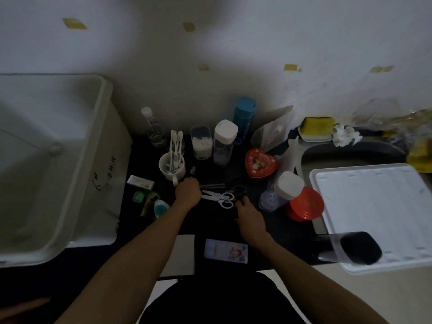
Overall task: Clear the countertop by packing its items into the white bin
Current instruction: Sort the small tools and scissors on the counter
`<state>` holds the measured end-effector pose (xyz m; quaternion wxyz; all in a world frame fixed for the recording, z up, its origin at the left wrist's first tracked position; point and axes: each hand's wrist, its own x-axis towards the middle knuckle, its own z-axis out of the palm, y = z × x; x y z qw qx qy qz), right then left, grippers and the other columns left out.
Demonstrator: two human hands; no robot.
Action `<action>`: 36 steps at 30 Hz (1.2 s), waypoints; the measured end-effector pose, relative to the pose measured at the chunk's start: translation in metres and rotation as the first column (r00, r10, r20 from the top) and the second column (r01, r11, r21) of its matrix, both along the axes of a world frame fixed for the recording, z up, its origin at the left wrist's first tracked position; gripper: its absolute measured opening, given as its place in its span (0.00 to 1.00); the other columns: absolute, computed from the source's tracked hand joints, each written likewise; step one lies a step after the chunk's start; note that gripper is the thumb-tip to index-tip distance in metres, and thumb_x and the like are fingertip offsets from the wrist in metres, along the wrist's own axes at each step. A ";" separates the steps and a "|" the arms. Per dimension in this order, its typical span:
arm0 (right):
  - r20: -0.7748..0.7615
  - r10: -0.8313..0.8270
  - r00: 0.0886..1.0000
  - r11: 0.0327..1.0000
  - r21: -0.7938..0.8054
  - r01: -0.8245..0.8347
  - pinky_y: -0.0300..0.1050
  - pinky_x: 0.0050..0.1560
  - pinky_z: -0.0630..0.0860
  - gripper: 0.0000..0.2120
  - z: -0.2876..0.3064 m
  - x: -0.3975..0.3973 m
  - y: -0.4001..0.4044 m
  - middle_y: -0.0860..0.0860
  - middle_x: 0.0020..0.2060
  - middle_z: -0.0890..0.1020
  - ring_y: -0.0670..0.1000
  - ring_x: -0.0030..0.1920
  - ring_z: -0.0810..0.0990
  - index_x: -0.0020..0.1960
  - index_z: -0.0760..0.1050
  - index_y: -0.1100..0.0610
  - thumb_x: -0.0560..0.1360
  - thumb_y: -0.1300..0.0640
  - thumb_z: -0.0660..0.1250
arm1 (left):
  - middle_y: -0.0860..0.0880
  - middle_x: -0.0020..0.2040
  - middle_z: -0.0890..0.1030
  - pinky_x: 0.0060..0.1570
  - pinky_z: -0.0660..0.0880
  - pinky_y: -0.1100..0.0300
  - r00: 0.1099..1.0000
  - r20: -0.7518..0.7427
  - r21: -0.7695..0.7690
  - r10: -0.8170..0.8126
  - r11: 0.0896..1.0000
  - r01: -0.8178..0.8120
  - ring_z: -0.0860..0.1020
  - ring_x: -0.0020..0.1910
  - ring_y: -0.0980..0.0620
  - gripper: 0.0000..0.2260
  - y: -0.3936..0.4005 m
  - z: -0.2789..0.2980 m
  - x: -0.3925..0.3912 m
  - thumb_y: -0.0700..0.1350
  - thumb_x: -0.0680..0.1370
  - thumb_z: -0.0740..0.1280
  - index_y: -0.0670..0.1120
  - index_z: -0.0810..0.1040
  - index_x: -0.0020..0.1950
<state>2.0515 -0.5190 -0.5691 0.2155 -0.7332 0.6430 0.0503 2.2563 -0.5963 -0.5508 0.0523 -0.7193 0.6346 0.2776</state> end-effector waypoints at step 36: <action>0.083 -0.073 0.994 0.997 0.008 0.073 0.49 0.50 0.75 0.21 0.002 -0.026 0.008 0.56 0.56 0.77 0.57 0.54 0.78 0.59 0.69 0.58 0.71 0.55 0.74 | 0.33 0.52 0.79 0.49 0.80 0.53 -0.100 -0.701 0.641 0.706 0.562 -0.523 0.81 0.43 0.43 0.08 0.059 -0.011 -0.033 0.35 0.83 0.55 0.33 0.69 0.58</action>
